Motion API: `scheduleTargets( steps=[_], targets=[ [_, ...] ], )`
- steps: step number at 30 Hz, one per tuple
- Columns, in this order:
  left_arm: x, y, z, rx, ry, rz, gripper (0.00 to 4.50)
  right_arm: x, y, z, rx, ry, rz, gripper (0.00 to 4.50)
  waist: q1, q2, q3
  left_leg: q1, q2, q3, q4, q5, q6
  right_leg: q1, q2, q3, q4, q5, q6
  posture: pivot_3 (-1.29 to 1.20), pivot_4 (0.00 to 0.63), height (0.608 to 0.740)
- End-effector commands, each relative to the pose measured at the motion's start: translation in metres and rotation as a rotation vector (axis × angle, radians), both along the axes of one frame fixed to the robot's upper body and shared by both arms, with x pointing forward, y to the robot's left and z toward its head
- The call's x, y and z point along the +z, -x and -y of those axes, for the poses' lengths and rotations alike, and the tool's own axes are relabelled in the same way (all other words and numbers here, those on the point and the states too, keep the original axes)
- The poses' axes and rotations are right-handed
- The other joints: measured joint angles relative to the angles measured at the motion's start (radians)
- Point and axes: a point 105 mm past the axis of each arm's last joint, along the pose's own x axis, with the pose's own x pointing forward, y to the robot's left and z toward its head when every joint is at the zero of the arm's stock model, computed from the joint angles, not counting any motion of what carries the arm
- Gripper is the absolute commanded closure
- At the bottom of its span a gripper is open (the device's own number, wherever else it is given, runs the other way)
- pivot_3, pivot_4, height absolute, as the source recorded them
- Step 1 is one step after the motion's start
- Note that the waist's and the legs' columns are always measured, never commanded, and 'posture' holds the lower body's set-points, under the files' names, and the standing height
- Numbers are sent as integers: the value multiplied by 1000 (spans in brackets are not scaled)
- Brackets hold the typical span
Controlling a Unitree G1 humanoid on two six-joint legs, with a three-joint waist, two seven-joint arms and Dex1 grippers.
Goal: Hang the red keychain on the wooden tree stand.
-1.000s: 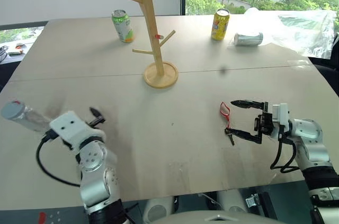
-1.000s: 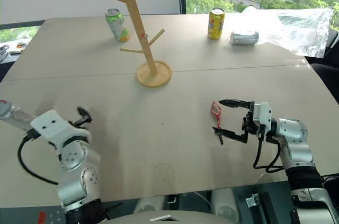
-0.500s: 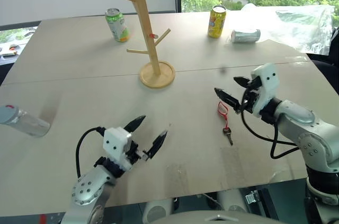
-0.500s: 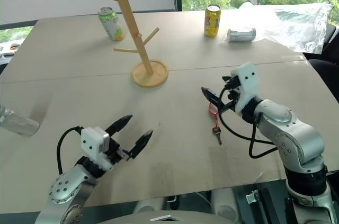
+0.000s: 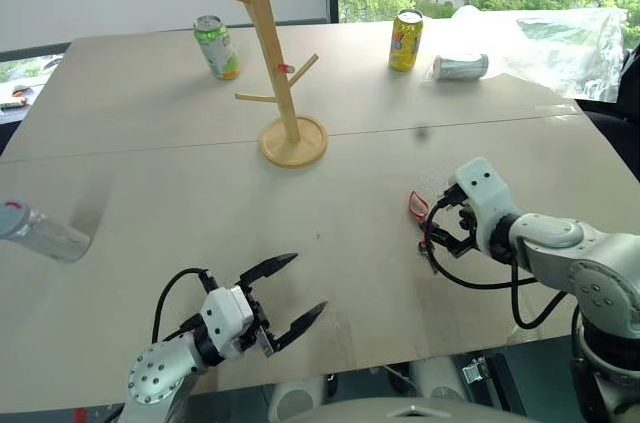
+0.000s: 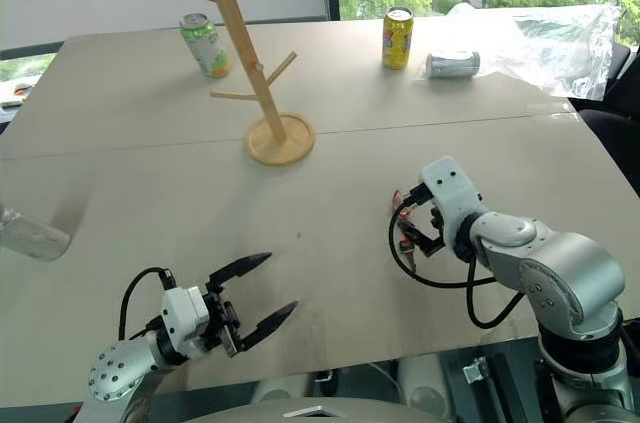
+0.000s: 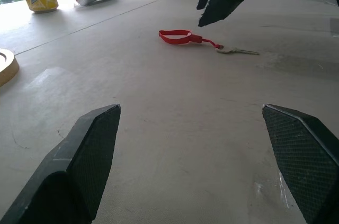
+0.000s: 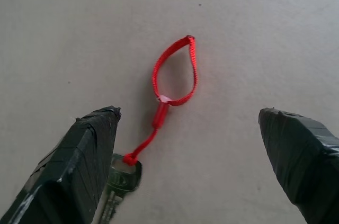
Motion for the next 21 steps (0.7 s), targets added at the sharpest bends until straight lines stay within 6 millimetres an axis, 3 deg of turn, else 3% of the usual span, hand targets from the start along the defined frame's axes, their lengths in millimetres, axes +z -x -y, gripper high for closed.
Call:
scheduleTargets(
  steps=[1, 17, 21],
  targets=[
    [8, 6, 12, -58, -1, 23, 69, 1, -3, -2, -6, -7, 3, 0, 0, 0, 0, 0, 0, 0, 0, 0, 0, 0, 0, 0, 0, 0, 0, 0, 150, 740],
    [14, 1, 14, -33, -15, 34, 69, -27, -11, -20, -31, -61, -135, 0, -1, -1, -1, 1, 0, 0, 0, 0, 0, 1, 1, 0, 1, 0, 0, 0, 150, 740],
    [13, 1, 14, -28, -16, 35, 0, -30, -11, -20, -29, -53, -144, 1333, -2, -1, -2, 2, 0, 0, 0, 0, 0, 0, 1, 0, 1, 0, 0, 0, 150, 740]
  ],
)
